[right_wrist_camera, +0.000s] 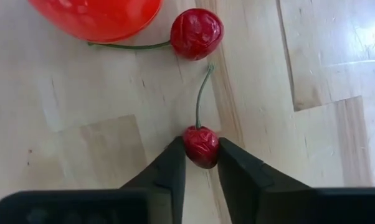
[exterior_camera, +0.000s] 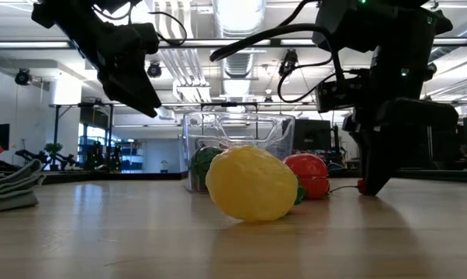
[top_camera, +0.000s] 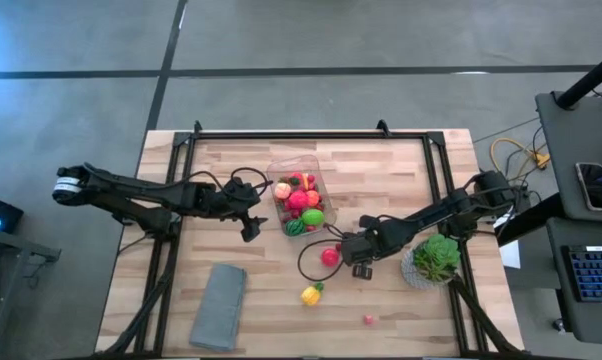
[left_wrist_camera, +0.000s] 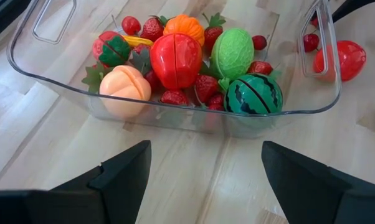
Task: Pick and placing Produce into tupperware
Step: Put the red cherry into the transparent container, then put the yellow pineapple into the transparent container
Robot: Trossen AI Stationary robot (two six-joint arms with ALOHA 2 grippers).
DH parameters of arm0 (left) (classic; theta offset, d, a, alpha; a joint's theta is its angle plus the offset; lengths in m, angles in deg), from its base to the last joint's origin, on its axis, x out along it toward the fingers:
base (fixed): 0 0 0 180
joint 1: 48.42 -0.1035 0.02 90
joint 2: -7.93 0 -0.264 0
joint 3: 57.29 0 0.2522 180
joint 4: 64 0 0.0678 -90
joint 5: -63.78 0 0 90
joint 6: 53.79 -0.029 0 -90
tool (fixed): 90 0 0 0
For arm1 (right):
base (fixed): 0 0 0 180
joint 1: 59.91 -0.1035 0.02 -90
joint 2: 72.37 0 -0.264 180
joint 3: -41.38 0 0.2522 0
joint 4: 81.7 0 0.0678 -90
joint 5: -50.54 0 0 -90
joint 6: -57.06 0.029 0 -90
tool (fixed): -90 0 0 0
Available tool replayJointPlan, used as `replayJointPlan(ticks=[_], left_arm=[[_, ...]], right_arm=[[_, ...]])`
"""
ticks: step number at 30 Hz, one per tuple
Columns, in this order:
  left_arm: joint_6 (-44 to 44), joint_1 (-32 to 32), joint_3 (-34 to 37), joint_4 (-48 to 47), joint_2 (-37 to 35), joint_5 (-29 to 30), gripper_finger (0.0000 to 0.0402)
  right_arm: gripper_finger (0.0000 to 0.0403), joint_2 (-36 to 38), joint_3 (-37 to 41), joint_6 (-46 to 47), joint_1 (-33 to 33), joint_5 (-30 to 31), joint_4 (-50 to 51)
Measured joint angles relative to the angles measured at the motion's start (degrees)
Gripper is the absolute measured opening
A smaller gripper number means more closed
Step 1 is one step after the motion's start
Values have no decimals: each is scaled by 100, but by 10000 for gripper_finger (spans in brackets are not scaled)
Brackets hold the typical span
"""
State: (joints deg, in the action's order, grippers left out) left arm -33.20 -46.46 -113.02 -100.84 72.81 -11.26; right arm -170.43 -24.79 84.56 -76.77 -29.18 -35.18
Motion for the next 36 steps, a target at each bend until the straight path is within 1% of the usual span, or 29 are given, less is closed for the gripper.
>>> replayJointPlan(ticks=[5,9,12,14,17,19,20,21,22,24,26,28,29,32,34,36], left_arm=[[1,0,6,1,0,-2,290],[1,0,2,17,0,-2,290],[1,0,10,18,0,-2,290],[1,0,13,21,0,-2,290],[3,0,9,21,0,-2,290],[3,0,-4,46,0,-1,290],[3,0,-7,75,0,0,290],[3,0,-2,124,0,-1,290],[1,0,9,196,0,-1,290],[3,0,8,213,0,0,290],[5,0,-7,228,0,0,290],[95,0,-9,261,0,-2,290],[212,0,-9,272,0,-4,290],[496,0,11,254,0,-99,290],[507,3,11,267,15,-152,290],[510,11,11,261,33,-212,290]], right_arm=[[60,192,4,350,0,-198,117],[61,605,-110,727,-13,-204,534],[61,1013,-426,847,-10,-104,817],[61,1281,-725,807,31,137,809],[62,1525,-1194,377,198,935,671],[63,1529,-1465,35,466,1377,406],[64,1479,-1566,-99,653,1393,255],[65,1392,-1663,-171,865,1279,98],[67,1272,-1756,-186,1089,994,-70],[73,952,-1929,-202,1499,125,-279],[83,559,-2159,-204,1791,-615,-305],[100,183,-2445,-204,1935,-1052,-261],[111,10,-2612,-209,1954,-1163,-163],[154,-419,-3137,-342,1952,-1170,427],[184,-636,-3508,-397,1914,-1013,1051],[210,-752,-3809,-511,1842,-704,1581]])
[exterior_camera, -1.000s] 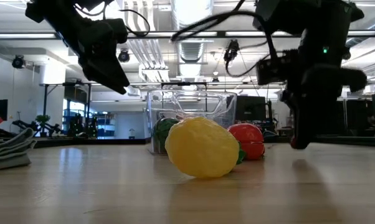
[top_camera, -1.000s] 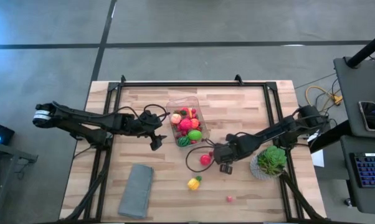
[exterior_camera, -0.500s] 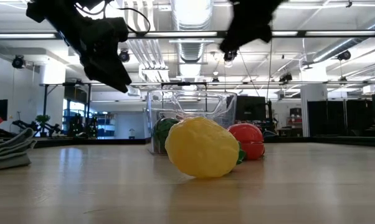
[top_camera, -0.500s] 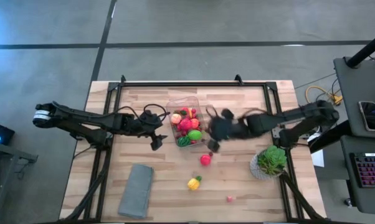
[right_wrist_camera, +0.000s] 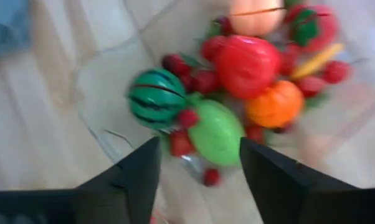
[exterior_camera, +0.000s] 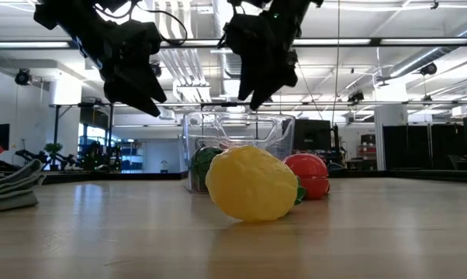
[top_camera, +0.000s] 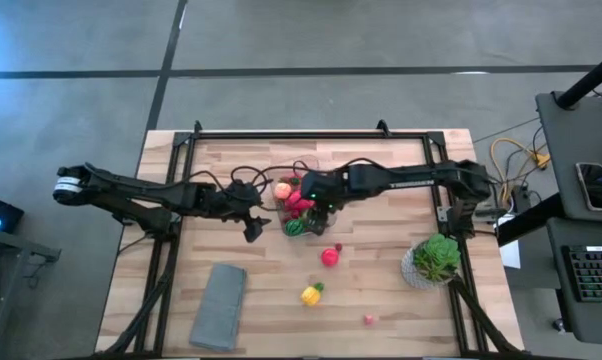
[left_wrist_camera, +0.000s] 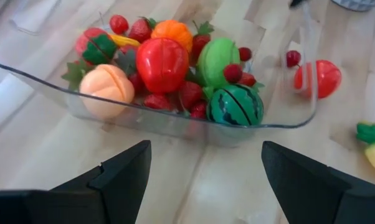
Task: Pick and placing Produce into tupperware
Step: Put the yellow pineapple into the transparent container
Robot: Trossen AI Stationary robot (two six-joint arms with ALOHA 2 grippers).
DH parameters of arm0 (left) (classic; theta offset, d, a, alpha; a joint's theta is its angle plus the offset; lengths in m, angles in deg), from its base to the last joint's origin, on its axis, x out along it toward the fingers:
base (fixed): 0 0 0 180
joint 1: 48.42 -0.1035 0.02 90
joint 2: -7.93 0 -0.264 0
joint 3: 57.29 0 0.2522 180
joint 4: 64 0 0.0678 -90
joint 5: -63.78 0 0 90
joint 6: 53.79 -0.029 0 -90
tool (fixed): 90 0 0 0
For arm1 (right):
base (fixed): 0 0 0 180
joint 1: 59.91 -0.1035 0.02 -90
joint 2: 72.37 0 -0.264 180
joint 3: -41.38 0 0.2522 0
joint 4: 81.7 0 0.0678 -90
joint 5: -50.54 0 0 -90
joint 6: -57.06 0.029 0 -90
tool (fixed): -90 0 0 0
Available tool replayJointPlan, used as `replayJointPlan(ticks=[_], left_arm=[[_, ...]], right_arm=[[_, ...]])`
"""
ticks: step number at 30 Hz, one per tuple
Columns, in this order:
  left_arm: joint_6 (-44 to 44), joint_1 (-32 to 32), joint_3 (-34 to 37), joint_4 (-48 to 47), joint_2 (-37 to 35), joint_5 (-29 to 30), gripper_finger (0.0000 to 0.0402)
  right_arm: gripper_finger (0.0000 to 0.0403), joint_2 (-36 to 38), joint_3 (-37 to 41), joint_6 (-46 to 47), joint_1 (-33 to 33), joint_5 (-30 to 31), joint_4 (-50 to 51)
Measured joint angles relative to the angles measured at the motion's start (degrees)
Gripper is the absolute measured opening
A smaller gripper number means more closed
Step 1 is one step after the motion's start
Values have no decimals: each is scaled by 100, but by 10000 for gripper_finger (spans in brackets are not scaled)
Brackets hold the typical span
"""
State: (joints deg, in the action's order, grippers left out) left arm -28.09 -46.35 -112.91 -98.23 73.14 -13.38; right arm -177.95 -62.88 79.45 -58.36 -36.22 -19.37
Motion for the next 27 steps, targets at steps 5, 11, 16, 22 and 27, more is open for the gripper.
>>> replayJointPlan(ticks=[5,11,16,22,27], left_arm=[[-236,46,10,181,2,-577,290],[-350,359,17,401,108,-788,290],[340,1101,-351,396,634,-242,281],[1675,2113,-1453,301,1855,870,251],[2452,2442,-2577,-340,2935,895,234]], right_arm=[[259,135,-382,-275,-318,1047,972],[284,950,-223,1320,-832,2669,2467],[287,1588,197,3179,-1363,2840,3455],[288,2281,794,3900,-1981,2849,3547],[293,2682,1198,4376,-2450,2833,3546]])
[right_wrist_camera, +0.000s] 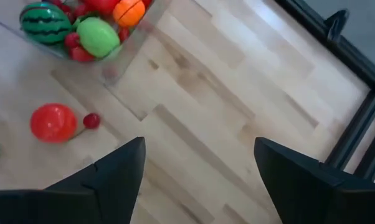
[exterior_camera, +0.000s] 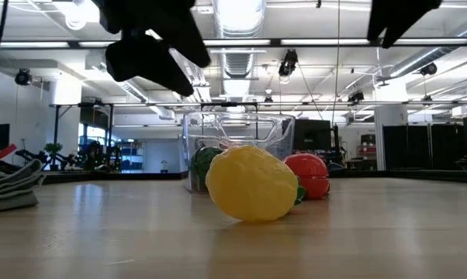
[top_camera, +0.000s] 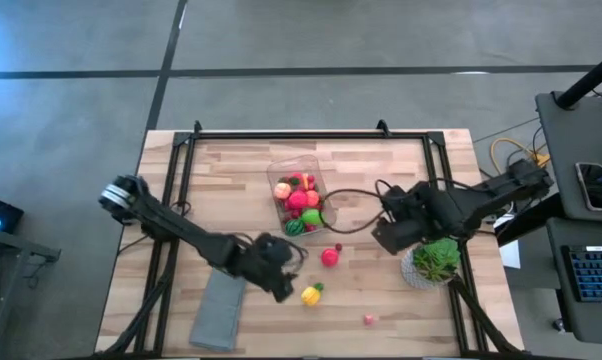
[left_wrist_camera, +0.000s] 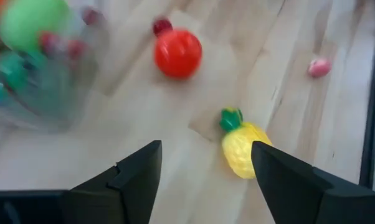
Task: Pick and placing Produce into tupperware
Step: Put the yellow pineapple into the transparent container
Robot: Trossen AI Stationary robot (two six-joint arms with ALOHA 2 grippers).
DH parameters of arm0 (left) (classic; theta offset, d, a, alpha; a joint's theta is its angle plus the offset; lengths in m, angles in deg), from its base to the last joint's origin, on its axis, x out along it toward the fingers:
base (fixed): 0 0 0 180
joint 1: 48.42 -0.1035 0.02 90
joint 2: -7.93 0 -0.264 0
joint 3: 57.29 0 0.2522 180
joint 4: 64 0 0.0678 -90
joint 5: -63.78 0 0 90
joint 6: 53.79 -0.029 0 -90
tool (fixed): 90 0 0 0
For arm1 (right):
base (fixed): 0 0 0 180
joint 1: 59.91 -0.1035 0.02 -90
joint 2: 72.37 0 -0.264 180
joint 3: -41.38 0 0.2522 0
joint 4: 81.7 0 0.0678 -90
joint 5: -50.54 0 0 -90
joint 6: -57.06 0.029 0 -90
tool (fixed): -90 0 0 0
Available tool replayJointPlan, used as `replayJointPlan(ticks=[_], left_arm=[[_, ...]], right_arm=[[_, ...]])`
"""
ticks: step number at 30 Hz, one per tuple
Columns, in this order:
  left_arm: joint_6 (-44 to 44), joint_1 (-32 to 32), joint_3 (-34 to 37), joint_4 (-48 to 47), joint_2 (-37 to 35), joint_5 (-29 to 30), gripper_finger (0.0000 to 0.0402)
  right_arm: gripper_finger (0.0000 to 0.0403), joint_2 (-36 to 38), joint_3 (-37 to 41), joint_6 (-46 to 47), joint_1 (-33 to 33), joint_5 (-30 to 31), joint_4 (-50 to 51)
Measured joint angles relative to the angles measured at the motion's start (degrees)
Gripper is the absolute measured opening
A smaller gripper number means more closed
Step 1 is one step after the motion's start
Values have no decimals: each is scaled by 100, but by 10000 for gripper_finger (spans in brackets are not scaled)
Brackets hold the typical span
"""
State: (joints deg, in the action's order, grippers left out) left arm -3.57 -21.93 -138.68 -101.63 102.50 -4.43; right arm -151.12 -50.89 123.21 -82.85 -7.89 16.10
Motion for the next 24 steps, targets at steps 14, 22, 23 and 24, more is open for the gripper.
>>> replayJointPlan(ticks=[14,22,23,24], left_arm=[[1336,373,-2005,-716,1744,-88,257],[2359,332,-2062,-724,1866,-230,349],[2492,321,-2058,-746,1866,-264,356],[2645,304,-2057,-769,1866,-310,362]], right_arm=[[299,612,1068,1484,-917,-66,152],[298,631,1464,1640,-1018,-393,146],[298,631,1505,1640,-1018,-403,145],[298,631,1547,1640,-1017,-430,141]])
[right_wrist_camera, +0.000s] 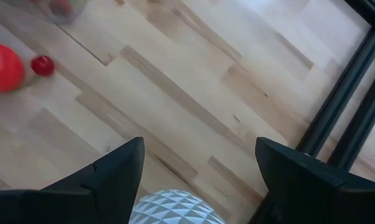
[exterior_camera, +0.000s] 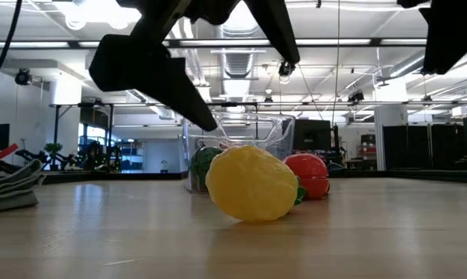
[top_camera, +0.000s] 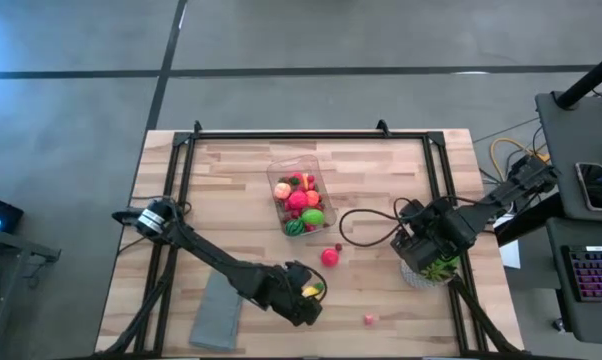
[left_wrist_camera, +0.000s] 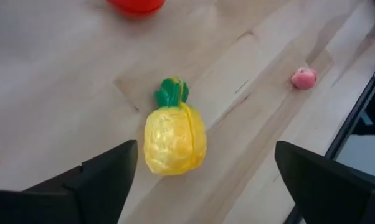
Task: Pick and placing Produce into tupperware
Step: Put the yellow pineapple into the transparent container
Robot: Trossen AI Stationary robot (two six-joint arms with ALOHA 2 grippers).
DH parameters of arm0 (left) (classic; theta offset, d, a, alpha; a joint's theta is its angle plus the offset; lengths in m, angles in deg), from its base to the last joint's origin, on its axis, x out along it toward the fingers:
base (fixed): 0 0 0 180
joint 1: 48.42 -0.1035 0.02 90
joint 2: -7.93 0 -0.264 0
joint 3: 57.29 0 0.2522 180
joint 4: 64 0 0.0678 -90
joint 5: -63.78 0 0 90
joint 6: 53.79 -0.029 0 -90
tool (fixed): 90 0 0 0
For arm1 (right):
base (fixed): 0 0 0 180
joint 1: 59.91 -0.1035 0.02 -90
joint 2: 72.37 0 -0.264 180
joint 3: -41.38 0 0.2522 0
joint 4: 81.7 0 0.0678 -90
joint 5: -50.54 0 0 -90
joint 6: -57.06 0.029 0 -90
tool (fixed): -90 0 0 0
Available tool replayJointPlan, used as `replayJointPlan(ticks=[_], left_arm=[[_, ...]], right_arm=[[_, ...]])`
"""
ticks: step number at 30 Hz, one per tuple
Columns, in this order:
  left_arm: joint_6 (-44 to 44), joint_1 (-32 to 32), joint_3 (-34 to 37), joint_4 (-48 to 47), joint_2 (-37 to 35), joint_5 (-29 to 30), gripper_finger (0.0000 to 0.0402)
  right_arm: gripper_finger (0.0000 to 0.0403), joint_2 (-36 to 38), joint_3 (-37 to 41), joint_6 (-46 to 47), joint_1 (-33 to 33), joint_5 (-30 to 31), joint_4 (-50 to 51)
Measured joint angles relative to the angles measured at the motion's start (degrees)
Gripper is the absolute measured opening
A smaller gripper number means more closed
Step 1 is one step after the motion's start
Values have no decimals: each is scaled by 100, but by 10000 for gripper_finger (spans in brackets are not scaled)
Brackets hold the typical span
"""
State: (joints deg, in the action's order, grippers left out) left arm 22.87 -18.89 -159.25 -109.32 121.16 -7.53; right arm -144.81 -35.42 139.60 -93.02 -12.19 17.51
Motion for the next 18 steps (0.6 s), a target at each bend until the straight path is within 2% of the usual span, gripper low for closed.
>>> replayJointPlan(ticks=[7,18], left_arm=[[359,-120,49,-371,100,-517,370],[204,-178,27,-433,181,-521,370]], right_arm=[[306,-2,146,-2,1,-60,-15],[307,-2,141,-2,1,-24,-33]])
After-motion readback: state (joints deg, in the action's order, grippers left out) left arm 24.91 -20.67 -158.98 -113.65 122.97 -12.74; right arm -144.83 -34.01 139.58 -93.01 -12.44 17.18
